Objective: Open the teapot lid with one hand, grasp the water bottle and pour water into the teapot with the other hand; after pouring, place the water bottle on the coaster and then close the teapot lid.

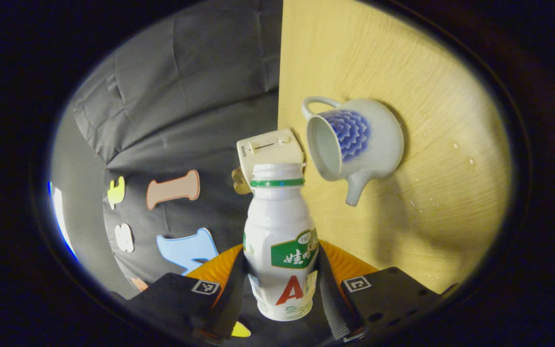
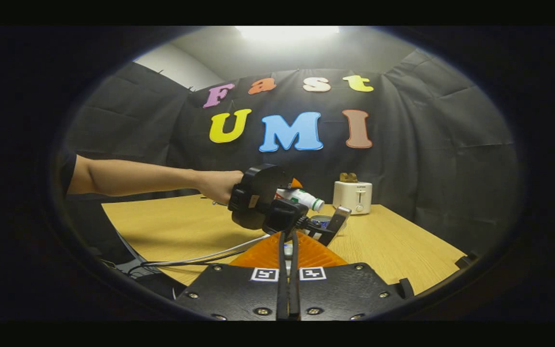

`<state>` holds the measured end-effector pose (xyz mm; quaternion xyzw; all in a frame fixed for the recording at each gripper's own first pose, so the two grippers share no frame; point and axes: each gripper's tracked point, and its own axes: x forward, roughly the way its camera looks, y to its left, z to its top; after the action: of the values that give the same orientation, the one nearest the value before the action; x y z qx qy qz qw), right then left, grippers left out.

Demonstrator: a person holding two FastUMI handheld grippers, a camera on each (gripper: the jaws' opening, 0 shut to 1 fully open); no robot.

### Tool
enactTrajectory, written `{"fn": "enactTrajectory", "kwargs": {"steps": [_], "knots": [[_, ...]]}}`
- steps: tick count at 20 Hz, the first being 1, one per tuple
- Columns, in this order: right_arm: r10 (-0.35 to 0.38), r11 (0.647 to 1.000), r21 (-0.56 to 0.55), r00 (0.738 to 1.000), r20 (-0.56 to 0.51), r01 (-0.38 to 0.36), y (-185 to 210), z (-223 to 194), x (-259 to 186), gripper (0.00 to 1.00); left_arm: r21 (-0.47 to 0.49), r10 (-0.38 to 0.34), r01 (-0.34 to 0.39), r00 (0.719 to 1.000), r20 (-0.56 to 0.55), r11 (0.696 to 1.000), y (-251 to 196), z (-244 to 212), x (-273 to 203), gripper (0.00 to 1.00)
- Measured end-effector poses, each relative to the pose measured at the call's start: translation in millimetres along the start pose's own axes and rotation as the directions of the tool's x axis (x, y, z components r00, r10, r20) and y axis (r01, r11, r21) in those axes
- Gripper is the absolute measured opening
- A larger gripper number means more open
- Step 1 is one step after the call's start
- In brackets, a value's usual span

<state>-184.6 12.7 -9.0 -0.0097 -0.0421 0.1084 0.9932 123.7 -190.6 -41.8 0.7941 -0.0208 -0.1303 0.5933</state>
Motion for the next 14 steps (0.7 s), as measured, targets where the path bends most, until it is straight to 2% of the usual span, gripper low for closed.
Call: {"fn": "enactTrajectory", "kwargs": {"steps": [4,5,6,9,12,14], "knots": [[0.003,1.0,0.002,1.0,0.01,-0.003,1.1,3.4,-1.1,0.01,-0.098,-0.015,0.017,1.0,0.028,0.995,-7.0,1.5,1.6,0.83],[0.004,1.0,0.003,1.0,0.013,-0.004,1.1,3.4,-1.2,0.01,-0.129,-0.022,0.026,0.999,0.034,0.991,-9.8,2.1,2.7,0.78],[0.006,1.0,0.004,1.0,0.015,-0.006,1.7,4.2,-1.0,0.01,-0.156,-0.025,0.031,0.999,0.04,0.987,-11.6,1.5,3.1,0.83],[0.009,1.0,0.001,1.0,0.024,-0.009,2.7,7.9,-1.4,0.01,-0.227,-0.036,0.047,0.998,0.053,0.973,-16.6,1.1,5.3,0.83],[0.014,1.0,0.004,0.999,0.035,-0.014,3.3,12.1,-3.4,0.01,-0.331,-0.035,0.057,0.997,0.071,0.942,-16.8,-0.9,4.1,0.83],[0.019,1.0,0.013,0.999,0.046,-0.02,4.2,17.7,-4.4,0.01,-0.437,-0.024,0.058,0.996,0.083,0.897,-14.0,-6.4,-0.3,0.83]]}}
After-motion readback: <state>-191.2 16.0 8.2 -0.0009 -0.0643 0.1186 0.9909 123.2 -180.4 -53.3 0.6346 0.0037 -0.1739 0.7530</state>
